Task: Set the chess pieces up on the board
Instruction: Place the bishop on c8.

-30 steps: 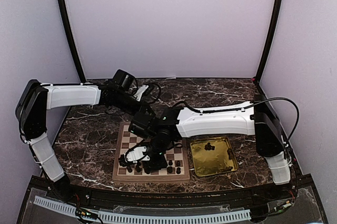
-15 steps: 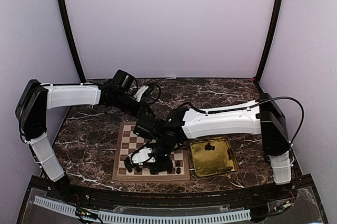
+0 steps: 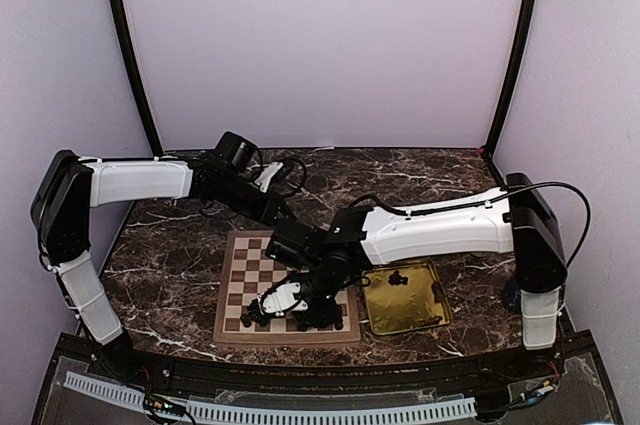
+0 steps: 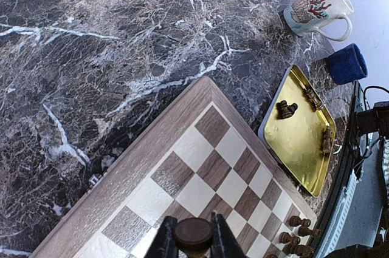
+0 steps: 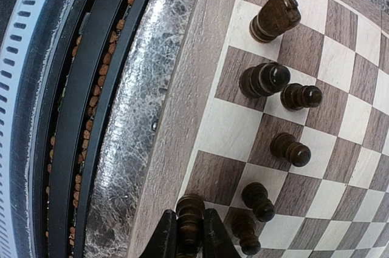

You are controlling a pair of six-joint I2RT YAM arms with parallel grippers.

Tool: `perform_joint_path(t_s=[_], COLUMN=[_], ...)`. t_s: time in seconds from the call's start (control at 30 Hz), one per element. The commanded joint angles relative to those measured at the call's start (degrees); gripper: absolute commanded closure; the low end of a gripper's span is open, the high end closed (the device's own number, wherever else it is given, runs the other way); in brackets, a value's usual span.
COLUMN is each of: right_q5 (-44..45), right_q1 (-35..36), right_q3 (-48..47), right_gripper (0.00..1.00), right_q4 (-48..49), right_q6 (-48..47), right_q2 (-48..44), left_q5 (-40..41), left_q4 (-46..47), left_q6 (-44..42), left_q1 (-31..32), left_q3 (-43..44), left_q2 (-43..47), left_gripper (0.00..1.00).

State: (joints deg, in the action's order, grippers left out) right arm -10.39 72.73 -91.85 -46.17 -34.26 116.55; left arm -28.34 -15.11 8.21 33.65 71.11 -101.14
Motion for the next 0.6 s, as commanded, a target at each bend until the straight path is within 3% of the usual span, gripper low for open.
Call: perform_joint_path(t_s=[0.0, 0.33, 0.57], right_q5=[0.56, 2.04, 2.22], right_q1=[0.47, 0.48, 0.42], right_q3=[0.59, 2.44, 3.08], right_gripper=[0.86, 0.86, 0.74], right_q4=[1.28, 1.63, 2.40], right_q6=[-0.39, -0.41, -0.09], right_q2=[-0.87, -1.94, -2.33], left_q5=[-1.18, -1.80, -1.87], left_q4=[-1.23, -1.32, -1.40], left_q6=[0.34, 0.49, 0.35], left_q1=[-0.06, -0.05, -0.06], left_q3=[1.29, 1.35, 1.49], left_q2=[0.26, -0.11, -0.31], left_gripper=[0.85, 0.86, 0.86])
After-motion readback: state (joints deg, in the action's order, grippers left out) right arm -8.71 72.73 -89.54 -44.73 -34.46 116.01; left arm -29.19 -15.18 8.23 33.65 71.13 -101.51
